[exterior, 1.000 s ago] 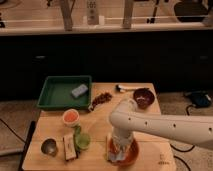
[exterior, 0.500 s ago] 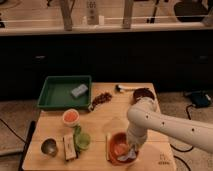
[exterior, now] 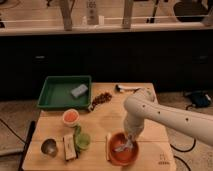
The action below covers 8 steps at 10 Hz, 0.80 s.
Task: Wipe red bowl with towel
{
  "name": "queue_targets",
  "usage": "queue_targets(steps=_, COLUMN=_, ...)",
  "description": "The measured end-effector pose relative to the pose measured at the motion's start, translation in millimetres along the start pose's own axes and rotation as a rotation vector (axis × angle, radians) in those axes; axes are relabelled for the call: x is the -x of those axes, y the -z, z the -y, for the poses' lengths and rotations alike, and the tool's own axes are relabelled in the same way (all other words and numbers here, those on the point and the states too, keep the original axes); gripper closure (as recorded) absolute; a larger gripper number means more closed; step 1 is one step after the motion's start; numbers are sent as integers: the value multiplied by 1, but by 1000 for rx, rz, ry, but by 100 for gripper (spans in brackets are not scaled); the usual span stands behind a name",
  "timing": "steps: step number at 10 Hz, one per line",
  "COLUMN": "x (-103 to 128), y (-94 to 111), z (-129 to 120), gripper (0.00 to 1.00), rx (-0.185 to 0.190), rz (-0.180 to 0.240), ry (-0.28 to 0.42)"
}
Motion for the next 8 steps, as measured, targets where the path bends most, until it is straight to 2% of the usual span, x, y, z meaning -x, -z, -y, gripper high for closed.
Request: queue_targets(steps=8, x=-1, y=3, z=6, gripper=100, rx=-1, rz=-2, ry=15)
